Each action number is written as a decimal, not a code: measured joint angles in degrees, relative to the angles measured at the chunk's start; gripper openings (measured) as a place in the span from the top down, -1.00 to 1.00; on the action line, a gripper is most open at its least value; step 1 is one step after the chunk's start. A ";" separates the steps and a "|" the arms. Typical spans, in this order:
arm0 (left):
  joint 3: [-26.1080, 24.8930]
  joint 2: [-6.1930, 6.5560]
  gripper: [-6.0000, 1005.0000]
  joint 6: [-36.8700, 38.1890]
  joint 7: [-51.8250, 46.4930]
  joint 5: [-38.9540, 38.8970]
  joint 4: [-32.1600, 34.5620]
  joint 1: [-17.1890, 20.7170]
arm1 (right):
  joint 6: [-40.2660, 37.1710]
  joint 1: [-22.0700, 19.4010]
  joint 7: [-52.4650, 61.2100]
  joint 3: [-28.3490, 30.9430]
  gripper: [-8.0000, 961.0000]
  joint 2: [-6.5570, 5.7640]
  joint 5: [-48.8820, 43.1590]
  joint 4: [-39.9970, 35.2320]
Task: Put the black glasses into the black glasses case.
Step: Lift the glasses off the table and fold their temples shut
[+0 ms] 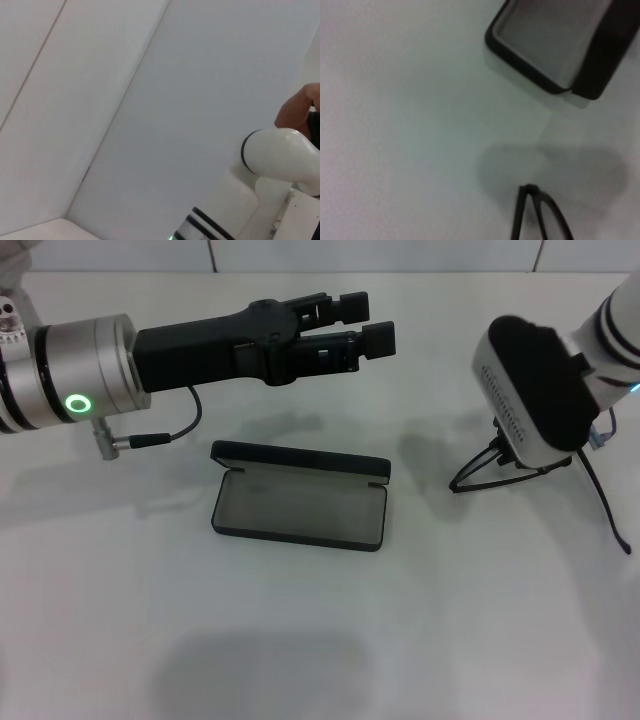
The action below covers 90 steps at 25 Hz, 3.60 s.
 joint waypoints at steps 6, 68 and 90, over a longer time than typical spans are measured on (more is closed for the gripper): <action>0.00 0.00 -0.70 0.00 -0.15 0.00 -0.04 0.24 | -3.63 -2.74 1.32 6.03 0.72 -0.08 -0.16 -5.82; 9.75 -1.04 -0.70 0.09 3.99 2.29 -2.87 -9.37 | -9.52 -20.24 -11.17 23.56 0.75 -2.26 68.95 8.94; 9.75 -0.30 -0.70 0.00 4.07 2.67 -2.27 -9.55 | -11.44 -20.95 -11.22 24.53 0.75 -2.91 64.83 8.04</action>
